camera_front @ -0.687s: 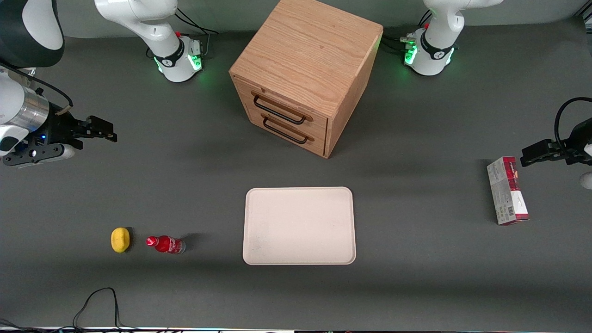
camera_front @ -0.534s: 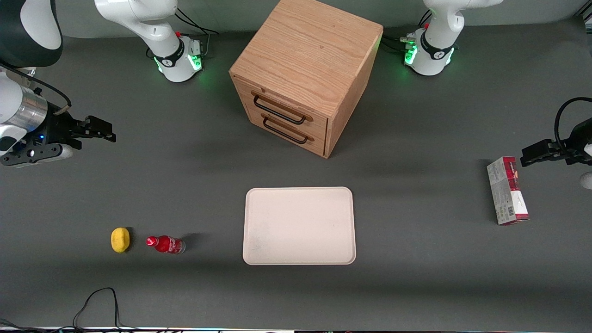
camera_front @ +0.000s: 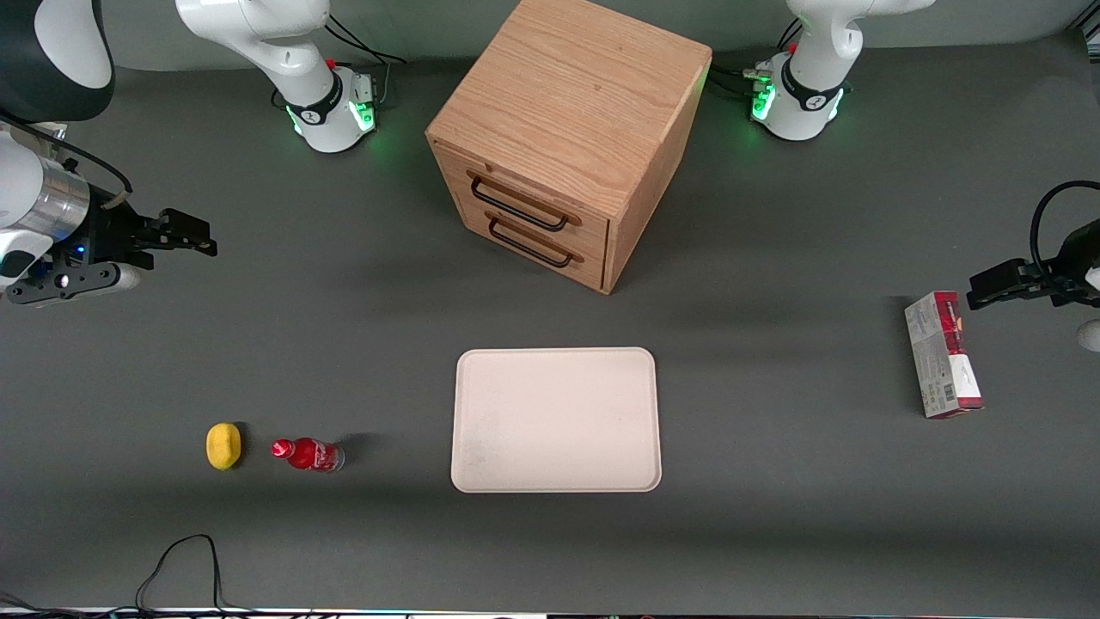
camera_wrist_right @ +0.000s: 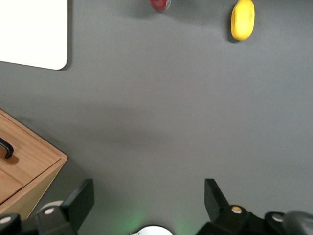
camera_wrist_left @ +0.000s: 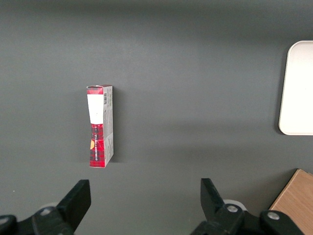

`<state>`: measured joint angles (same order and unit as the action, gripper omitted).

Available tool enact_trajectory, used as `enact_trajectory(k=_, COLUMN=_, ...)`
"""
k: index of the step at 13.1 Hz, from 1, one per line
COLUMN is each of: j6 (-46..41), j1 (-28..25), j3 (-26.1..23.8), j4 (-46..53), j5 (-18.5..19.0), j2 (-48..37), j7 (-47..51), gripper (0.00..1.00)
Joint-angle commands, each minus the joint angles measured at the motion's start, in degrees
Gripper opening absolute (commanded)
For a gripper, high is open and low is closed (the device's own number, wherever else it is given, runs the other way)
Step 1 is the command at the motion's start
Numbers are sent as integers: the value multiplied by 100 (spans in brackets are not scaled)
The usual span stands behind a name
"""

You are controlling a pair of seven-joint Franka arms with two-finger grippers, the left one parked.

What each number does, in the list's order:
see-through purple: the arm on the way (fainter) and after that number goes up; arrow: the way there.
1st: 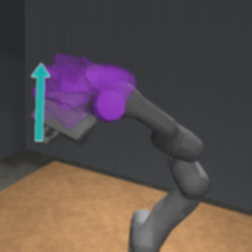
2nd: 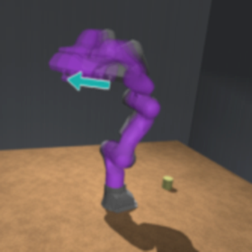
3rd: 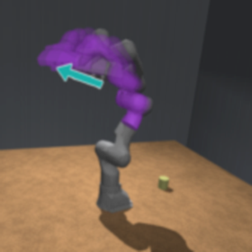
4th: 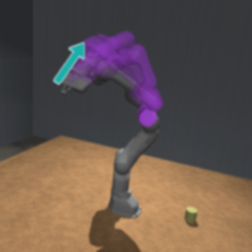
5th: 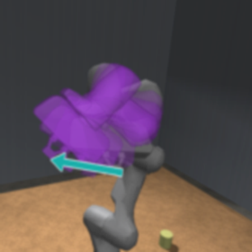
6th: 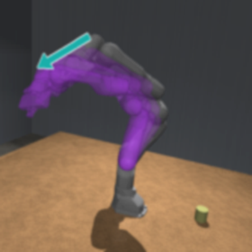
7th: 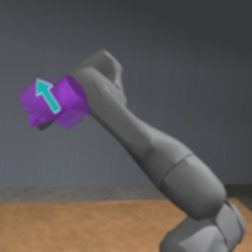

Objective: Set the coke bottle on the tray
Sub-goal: 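Move the open right gripper down toward the red Coca-Cola bottle, then lower the right gripper around the bottle's cap end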

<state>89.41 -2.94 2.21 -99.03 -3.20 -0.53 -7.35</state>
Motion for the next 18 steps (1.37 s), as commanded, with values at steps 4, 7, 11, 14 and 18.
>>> enact_trajectory(k=4, j6=-336, j1=-102, j3=43, j4=681, j5=268, j2=262, j7=146, gripper=100)
enact_trajectory(k=7, j6=-354, j1=-111, j3=34, j4=1935, j5=241, j2=1287, j7=454, gripper=100)
enact_trajectory(k=11, j6=-1083, j1=-190, j3=-219, j4=5205, j5=135, j2=3801, j7=1411, gripper=100)
enact_trajectory(k=14, j6=-934, j1=-181, j3=-274, j4=5236, j5=144, j2=3964, j7=1368, gripper=100)
enact_trajectory(k=18, j6=-268, j1=-216, j3=-291, j4=5228, j5=144, j2=4358, j7=1368, gripper=100)
